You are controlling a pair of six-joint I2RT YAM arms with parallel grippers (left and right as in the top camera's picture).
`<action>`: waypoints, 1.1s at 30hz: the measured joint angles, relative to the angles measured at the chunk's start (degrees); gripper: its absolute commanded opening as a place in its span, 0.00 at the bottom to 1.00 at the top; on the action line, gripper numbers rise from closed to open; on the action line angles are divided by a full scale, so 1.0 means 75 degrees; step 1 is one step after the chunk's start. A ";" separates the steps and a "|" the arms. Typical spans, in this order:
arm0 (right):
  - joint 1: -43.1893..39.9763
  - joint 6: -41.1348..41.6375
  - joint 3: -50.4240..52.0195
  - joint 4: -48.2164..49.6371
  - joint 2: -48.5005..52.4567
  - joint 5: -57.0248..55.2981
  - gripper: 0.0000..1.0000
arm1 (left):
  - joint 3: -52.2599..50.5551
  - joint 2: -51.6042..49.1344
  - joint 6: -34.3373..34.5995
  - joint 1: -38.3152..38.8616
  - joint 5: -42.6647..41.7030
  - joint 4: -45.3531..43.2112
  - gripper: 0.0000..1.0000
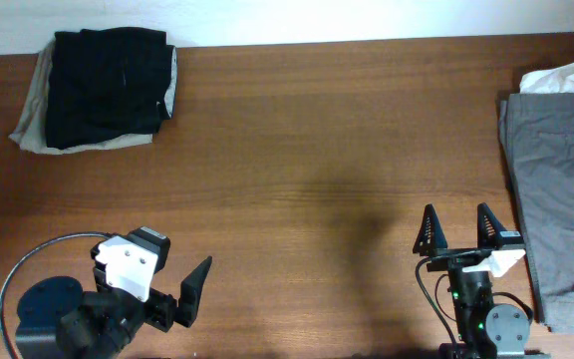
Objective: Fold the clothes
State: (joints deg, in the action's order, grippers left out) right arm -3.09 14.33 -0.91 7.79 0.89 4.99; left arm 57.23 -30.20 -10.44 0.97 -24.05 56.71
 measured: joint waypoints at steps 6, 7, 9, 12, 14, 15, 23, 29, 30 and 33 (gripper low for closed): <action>0.0000 0.0003 0.0041 -0.0391 -0.0006 -0.0058 0.99 | 0.0000 0.0000 -0.0003 0.0000 0.0000 0.0000 0.99; 0.0000 0.0000 0.0044 -0.0595 -0.0006 -0.0064 0.99 | 0.0000 0.0000 -0.0003 -0.0003 0.0000 0.0000 0.99; 0.0000 -0.0003 0.0044 -0.1151 -0.0012 -0.0073 0.99 | 0.0000 0.0000 0.0000 0.0000 0.0000 0.0000 0.99; 0.0015 0.0000 0.0044 -0.1553 -0.0003 -0.0090 0.99 | -0.0003 0.0000 0.0000 0.0000 0.0000 -0.0003 0.99; 0.0015 0.0003 0.0044 -0.1553 -0.0006 -0.0093 0.99 | -0.0003 0.0000 -0.0003 0.0000 0.0000 0.0000 0.99; 0.0015 0.0000 0.0044 -0.1553 -0.0006 -0.0090 0.99 | -0.0003 0.0000 -0.0003 0.0000 0.0000 0.0000 0.99; 0.0015 -0.0003 0.0044 -0.1553 -0.0006 -0.0090 0.99 | -0.0003 0.0000 0.0000 0.0000 0.0000 0.0000 0.99; 0.0015 0.0000 0.0044 -0.1553 -0.0006 -0.0090 0.99 | -0.0003 0.0000 -0.0003 0.0000 0.0000 0.0000 0.99; 0.0015 0.0000 0.0044 -0.1553 -0.0006 -0.0090 0.99 | -0.0003 0.0000 -0.0003 0.0000 0.0000 0.0000 0.99; 0.0015 0.0000 0.0044 -0.1553 -0.0006 -0.0093 0.99 | -0.0003 0.0000 -0.0003 0.0000 0.0000 0.0000 0.99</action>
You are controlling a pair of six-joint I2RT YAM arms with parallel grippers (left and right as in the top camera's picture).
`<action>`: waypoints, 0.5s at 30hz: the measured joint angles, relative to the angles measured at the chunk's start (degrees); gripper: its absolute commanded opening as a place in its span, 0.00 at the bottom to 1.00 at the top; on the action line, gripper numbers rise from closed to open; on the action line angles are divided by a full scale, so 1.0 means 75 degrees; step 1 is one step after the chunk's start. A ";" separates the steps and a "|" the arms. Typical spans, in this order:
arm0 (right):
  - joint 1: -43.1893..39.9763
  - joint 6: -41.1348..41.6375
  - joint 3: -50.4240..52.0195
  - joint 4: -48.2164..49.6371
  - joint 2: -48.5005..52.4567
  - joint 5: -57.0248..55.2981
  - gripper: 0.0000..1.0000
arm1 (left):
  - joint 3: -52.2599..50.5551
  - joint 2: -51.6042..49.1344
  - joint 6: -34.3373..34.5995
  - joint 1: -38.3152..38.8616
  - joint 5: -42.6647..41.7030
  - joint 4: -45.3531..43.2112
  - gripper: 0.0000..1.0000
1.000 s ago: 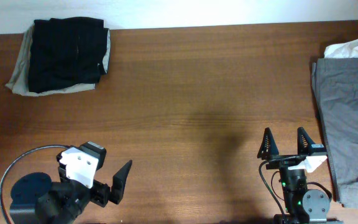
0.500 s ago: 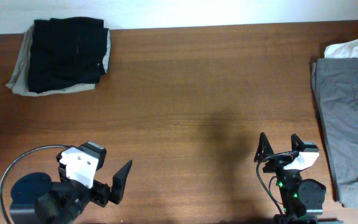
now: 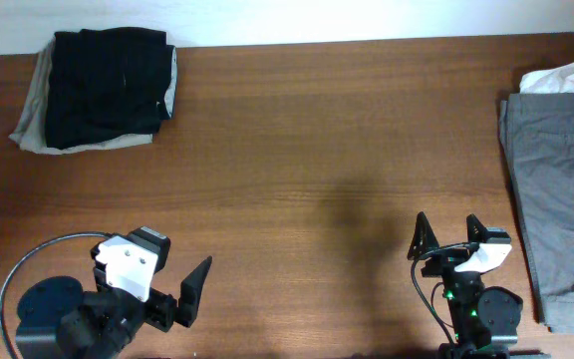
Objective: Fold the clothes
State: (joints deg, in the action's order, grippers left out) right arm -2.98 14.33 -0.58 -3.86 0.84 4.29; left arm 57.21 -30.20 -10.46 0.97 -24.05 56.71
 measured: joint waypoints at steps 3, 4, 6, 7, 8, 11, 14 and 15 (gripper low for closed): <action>0.0000 -0.0006 0.0000 0.0000 0.0000 0.0003 0.99 | 0.0000 0.0000 0.0000 0.0000 0.0000 0.0000 0.99; 0.0000 -0.0003 0.0000 0.0000 0.0000 0.0003 0.99 | 0.0000 0.0000 0.0000 0.0000 0.0000 0.0000 0.99; 0.0000 0.0000 0.0000 0.0000 0.0000 0.0000 0.99 | 0.0000 0.0000 0.0003 0.0000 0.0000 0.0006 0.99; 0.0000 -0.0003 0.0000 0.0000 0.0000 0.0003 0.99 | 0.0000 0.0000 0.0003 0.0000 0.0000 0.0035 0.99; 0.0000 0.0000 0.0000 0.0000 0.0000 0.0003 0.99 | 0.0000 0.0000 0.0003 0.0000 0.0000 0.0067 0.99; 0.0000 0.0000 0.0000 0.0000 0.0000 0.0003 0.99 | -0.0003 0.0000 0.0166 0.0000 -0.0029 0.0076 0.99; 0.0000 0.0000 0.0000 -0.0003 0.0000 0.0003 0.99 | -0.0484 0.0198 0.0562 0.0015 0.0058 -0.0863 0.99; 0.0000 -0.0003 0.0000 -0.0003 0.0000 0.0003 0.98 | -0.0729 0.0309 0.0691 0.0035 0.0070 -0.1160 0.99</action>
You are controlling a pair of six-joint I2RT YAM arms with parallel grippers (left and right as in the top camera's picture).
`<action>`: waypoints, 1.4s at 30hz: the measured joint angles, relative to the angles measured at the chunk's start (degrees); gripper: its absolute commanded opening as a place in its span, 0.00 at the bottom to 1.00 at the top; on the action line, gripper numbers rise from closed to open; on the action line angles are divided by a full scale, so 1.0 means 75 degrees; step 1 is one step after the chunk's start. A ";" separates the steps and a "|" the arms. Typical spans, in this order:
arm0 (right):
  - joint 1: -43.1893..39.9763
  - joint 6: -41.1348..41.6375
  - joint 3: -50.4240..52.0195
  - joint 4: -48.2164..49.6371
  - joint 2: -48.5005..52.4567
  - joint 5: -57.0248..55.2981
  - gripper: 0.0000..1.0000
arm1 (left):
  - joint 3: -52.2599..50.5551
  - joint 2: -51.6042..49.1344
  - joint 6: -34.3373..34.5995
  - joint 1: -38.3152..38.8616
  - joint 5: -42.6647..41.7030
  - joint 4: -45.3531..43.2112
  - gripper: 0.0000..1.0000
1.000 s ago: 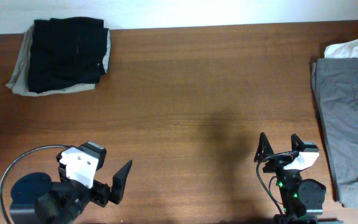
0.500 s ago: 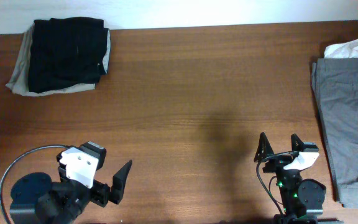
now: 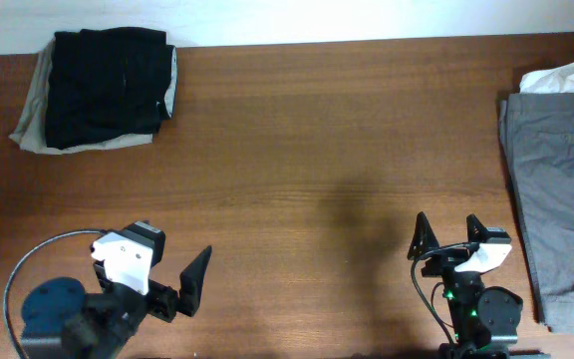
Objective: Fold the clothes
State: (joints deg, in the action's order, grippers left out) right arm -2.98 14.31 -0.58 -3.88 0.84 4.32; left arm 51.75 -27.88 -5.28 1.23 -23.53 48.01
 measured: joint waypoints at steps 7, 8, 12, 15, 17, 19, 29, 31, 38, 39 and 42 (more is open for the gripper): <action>0.0000 0.0000 0.0000 0.0003 -0.0017 -0.0003 0.99 | -0.3267 0.1734 0.1078 0.0694 0.0621 -0.4255 0.99; 0.0000 0.0003 0.0000 0.0003 -0.0017 -0.0003 0.99 | -0.3716 0.1958 0.1250 0.0723 0.0775 -0.4797 0.99; 0.0000 0.0006 0.0000 0.0000 -0.0020 -0.0003 0.99 | -0.5339 0.2658 0.1667 0.0662 0.1233 -0.6589 0.99; 0.0000 0.0000 0.0000 0.0003 -0.0020 -0.0003 0.99 | -0.6006 0.2996 0.1763 0.0475 0.1373 -0.6985 0.99; 0.0000 0.0000 0.0000 0.0000 -0.0020 -0.0003 0.99 | -0.6324 0.3214 0.1801 0.0341 0.1507 -0.7000 0.99; 0.0000 0.0006 0.0000 0.0003 -0.0020 -0.0003 0.99 | -0.6502 0.3456 0.1827 0.0271 0.1728 -0.7020 0.99; 0.0000 0.0003 0.0000 0.0003 -0.0020 -0.0003 0.99 | -0.6764 0.3611 0.1859 -0.0178 0.2180 -0.6178 0.99; 0.0000 0.0003 0.0000 0.0000 -0.0020 -0.0003 0.99 | -0.6773 0.3611 0.1804 -0.0251 0.2197 -0.5881 0.99; 0.0000 0.0003 0.0000 0.0003 -0.0020 -0.0003 0.99 | -0.6779 0.3620 0.0749 -0.0271 0.2145 -0.5863 0.99; 0.0000 0.0006 0.0000 0.0003 -0.0020 -0.0003 0.99 | -0.6779 0.3620 0.0664 -0.0271 0.2145 -0.5863 0.99; 0.0000 0.0003 0.0000 0.0000 -0.0020 -0.0003 0.99 | -0.6779 0.3620 0.0525 -0.0271 0.2145 -0.5863 0.99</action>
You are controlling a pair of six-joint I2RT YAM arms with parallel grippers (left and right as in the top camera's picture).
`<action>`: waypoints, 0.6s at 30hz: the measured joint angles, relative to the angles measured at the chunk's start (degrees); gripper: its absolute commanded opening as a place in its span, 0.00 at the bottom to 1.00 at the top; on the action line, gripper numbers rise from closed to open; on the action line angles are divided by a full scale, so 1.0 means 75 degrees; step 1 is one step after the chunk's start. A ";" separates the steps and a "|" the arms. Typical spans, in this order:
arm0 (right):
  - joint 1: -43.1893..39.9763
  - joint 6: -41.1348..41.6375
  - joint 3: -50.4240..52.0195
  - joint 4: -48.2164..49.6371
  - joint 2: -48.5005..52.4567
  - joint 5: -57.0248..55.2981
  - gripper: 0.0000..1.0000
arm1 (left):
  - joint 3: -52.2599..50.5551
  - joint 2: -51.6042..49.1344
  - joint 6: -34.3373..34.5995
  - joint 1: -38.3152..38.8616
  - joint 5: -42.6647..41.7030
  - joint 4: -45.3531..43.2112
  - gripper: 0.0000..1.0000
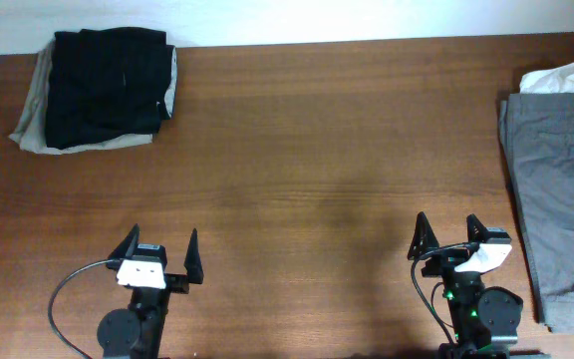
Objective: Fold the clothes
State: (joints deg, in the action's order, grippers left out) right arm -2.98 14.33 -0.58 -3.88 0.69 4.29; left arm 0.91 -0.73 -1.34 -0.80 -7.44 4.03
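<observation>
A folded stack lies at the far left corner: a black garment (105, 84) on top of a beige one (34, 110). Along the right edge lies grey clothing (558, 189) spread flat, with a white piece (560, 78) at its far end. My left gripper (162, 244) stands open near the front edge, fingers pointing away, nothing between them. My right gripper (448, 233) is open as well, left of the grey clothing and not touching it.
The brown wooden table (307, 150) spans the view, its far edge meeting a white wall. A black cable (66, 294) loops beside the left arm's base.
The left arm has turned from a slanted pose to face straight ahead, its gripper now symmetrical and open. The right arm and the clothes have not moved.
At first the right gripper stood close against the grey clothing's near corner, the left arm slanted at the front left. Then the right gripper sat slightly lower and left, clear of the cloth. Lastly the left arm straightened to face forward.
</observation>
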 measured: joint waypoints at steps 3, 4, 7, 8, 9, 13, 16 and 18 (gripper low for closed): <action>0.0000 0.0000 0.0000 0.0000 0.0000 0.0000 0.99 | 0.0000 0.0000 -0.0055 0.0000 0.0000 -0.0003 0.99; 0.0000 0.0000 0.0000 0.0003 0.0000 0.0000 0.99 | 0.0000 0.0000 -0.0082 0.0000 0.0000 -0.0003 0.99; 0.0000 -0.0003 0.0000 0.0000 0.0000 0.0000 0.99 | 0.0000 0.0000 -0.0087 0.0000 0.0000 0.0000 0.99; 0.0000 0.0000 0.0000 0.0003 0.0000 0.0000 0.99 | 0.0000 0.0000 -0.0087 0.0000 0.0000 -0.0003 0.99; 0.0000 -0.0006 0.0000 0.0003 0.0000 0.0000 0.99 | 0.0000 0.0000 -0.0087 0.0000 0.0000 0.0000 0.99; 0.0000 0.0000 0.0000 0.0003 0.0000 0.0000 0.99 | 0.0000 0.0000 -0.0087 0.0000 0.0000 -0.0003 0.99; 0.0000 -0.0006 0.0000 0.0003 0.0000 0.0000 0.99 | 0.0000 0.0000 -0.0087 0.0000 0.0000 -0.0003 0.99; 0.0000 0.0000 0.0000 0.0000 0.0000 0.0000 0.99 | 0.0000 0.0000 -0.0087 0.0000 0.0000 0.0000 0.99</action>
State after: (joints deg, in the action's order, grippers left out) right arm -2.98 14.33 -0.58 -3.88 0.69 4.29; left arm 0.91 -0.73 -2.00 -0.80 -7.44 4.03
